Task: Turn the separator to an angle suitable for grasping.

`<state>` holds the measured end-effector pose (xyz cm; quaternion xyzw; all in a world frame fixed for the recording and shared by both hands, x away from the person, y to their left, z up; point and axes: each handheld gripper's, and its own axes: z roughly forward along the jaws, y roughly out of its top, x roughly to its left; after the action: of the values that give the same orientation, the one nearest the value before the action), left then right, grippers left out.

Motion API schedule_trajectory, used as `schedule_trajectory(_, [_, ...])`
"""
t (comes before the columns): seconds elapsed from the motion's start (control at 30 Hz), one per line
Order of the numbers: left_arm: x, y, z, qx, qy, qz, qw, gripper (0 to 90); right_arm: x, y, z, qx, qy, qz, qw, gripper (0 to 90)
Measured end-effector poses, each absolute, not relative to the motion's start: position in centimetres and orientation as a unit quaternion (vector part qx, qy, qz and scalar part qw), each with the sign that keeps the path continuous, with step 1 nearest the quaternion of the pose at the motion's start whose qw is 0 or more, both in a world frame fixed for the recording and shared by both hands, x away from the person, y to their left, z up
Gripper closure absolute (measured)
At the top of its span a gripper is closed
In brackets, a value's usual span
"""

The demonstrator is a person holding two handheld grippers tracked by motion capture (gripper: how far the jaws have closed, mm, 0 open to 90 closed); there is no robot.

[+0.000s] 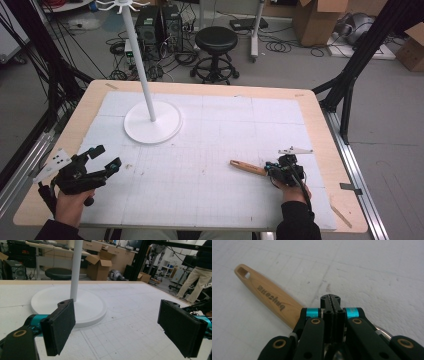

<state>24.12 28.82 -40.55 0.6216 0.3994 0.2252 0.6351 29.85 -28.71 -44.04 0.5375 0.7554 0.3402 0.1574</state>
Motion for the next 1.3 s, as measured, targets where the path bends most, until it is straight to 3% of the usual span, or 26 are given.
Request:
schedule_trajectory(0.7, [24.1, 28.9, -40.6, 0.620, 0.404, 0.225, 0.634, 15.0, 28.1, -27.9, -43.5, 0.513, 0.772, 0.349, 0.137, 89.4])
schedule_trajectory(1.07, [24.2, 28.8, -40.6, 0.624, 0.400, 0.222, 0.633, 15.0, 26.0, -30.0, -41.5, 0.517, 0.740, 0.391, 0.180, 89.0])
schedule_trajectory(1.27, [24.1, 28.8, -40.6, 0.622, 0.399, 0.222, 0.636, 15.0, 23.9, -30.5, -39.9, 0.504, 0.714, 0.446, 0.193, 85.8])
schedule_trajectory(1.3, [24.1, 28.7, -40.6, 0.622, 0.399, 0.222, 0.637, 15.0, 23.0, -30.6, -39.6, 0.495, 0.707, 0.465, 0.199, 81.8])
